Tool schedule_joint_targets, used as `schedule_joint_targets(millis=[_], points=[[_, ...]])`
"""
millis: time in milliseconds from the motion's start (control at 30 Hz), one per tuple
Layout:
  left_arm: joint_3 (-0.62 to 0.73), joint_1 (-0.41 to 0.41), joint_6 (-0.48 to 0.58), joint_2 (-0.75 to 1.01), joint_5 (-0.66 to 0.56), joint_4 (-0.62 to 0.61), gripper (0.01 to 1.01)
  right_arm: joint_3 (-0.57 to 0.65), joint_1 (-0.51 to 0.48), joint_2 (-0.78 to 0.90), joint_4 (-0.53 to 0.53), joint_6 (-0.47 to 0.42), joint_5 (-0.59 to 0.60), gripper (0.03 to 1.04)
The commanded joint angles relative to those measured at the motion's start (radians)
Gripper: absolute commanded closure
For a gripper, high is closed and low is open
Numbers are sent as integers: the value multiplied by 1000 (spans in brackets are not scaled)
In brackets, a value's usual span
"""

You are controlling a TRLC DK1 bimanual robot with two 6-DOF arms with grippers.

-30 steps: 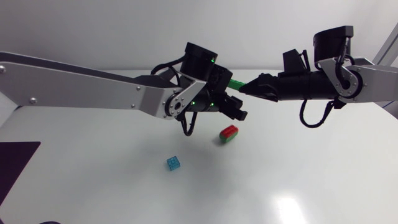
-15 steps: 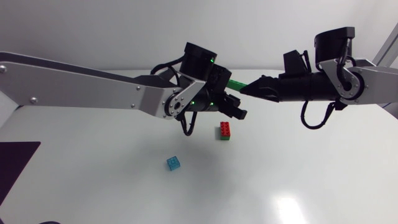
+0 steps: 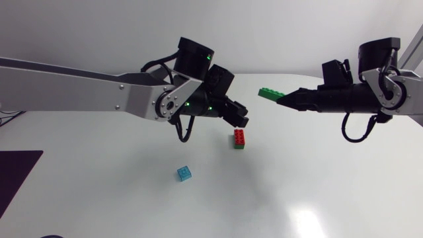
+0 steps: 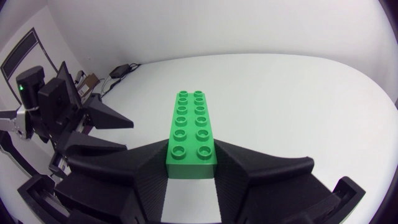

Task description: Separate the duplo bricks

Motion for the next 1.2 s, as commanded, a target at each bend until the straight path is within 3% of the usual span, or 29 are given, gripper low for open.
schedule_joint_targets(millis=[0,400,667,800,867,1000,1067,1167], points=[[-35,13,27,-2,11,-18,403,-55,-18,23,-18,-83,8,892],[-38,8,54,8,9,-58,375,-245,45,114,-27,-442,163,890],[58,-15,42,131,-68,-126,375,-300,97,170,40,-511,233,880],[147,-39,-12,203,-105,-202,375,-314,97,189,57,-528,241,869],[206,-44,-52,237,-118,-259,377,-326,95,189,66,-533,247,744],[324,-47,-107,307,-163,-353,375,-345,95,178,63,-553,256,349],[379,-47,-131,344,-187,-386,377,-351,95,167,63,-553,261,216],[465,-49,-171,406,-210,-451,377,-359,95,146,59,-553,262,149]])
